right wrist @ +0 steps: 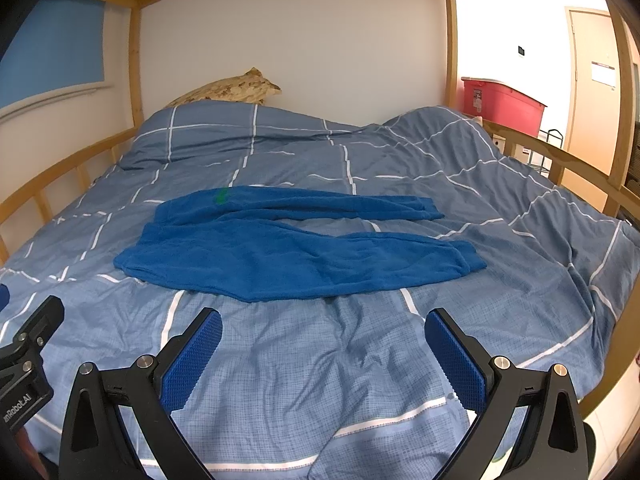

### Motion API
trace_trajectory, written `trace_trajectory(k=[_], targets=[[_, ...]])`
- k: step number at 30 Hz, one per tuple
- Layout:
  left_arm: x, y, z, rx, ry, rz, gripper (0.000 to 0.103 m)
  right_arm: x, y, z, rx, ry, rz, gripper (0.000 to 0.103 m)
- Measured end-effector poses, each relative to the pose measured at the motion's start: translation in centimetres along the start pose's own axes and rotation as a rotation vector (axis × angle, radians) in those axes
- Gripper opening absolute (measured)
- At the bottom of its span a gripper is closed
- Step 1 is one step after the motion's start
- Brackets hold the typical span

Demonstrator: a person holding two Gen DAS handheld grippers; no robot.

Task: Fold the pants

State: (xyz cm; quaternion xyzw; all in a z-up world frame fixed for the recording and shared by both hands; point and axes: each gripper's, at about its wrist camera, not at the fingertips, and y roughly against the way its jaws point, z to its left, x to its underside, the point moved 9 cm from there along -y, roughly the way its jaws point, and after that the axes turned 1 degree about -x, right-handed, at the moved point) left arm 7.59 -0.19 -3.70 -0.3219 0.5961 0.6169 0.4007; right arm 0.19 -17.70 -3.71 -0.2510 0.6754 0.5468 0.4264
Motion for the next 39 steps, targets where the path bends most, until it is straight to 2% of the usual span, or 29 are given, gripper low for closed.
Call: trace_trajectory(k=[26,39], targets=[[0.2,-0.1,0.3,-0.002,0.001,0.005,0.103,0.1,-0.2,0.5,-0.002,0.004,0.008,0.103],[0.0,-2.1,-1.1,0.019,0.014,0.021,0.103,0.6,-2.1,-0.5,0.004,0.022,0.026,0.103]])
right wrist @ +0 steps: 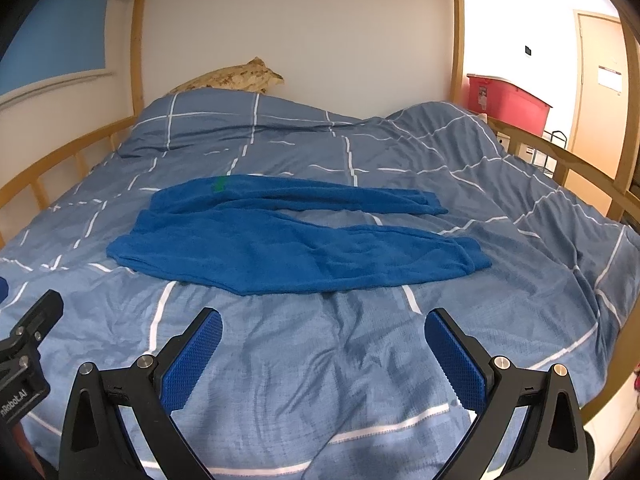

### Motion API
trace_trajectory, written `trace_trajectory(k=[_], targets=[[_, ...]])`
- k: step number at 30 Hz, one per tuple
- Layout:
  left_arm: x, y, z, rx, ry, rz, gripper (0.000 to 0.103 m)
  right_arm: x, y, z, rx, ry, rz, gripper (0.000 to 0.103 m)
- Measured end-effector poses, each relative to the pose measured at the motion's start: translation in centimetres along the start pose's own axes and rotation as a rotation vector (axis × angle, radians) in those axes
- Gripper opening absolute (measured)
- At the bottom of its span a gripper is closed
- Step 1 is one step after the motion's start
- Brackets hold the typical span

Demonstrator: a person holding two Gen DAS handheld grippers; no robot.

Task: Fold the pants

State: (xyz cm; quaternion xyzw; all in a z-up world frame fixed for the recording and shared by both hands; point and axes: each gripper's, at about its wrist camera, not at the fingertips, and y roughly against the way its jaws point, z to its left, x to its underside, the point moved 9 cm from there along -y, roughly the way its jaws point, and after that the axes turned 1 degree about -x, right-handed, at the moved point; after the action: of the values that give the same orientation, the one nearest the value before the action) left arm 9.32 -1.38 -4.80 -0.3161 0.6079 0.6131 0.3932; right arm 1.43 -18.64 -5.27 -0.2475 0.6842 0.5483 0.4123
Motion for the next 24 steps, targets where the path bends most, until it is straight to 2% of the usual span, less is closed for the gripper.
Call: trace_trajectory(k=[6,12,17,21,24], targets=[[-1.2,-1.4,-3.4,0.035,-0.022,-0.028,0.103,-1.0,-1.7,-1.9,0.005,-0.014,0.000,0.103],[-2.4,-4.5,-8.6,0.092,-0.017,-0.006,0.103,-2.0,-4.2,-5.2,0.014,-0.024,0.003,0.103],[-3.0,-7.1,-14.0,0.143,-0.047,0.027,0.103,-2.5,-6.8,-9.0,0.045,-0.021,0.027,0.102],[-3.5,-9.3,-18.0,0.167,-0.065,0.040,0.103,-2.6,-9.4,-12.8,0.049,-0.052,0.079,0.101],[-3.8,-10.9,-20.8,0.189,-0.083,0.059,0.103,-2.5,-11.1,-15.4,0.069,-0.087,0.106,0.096]])
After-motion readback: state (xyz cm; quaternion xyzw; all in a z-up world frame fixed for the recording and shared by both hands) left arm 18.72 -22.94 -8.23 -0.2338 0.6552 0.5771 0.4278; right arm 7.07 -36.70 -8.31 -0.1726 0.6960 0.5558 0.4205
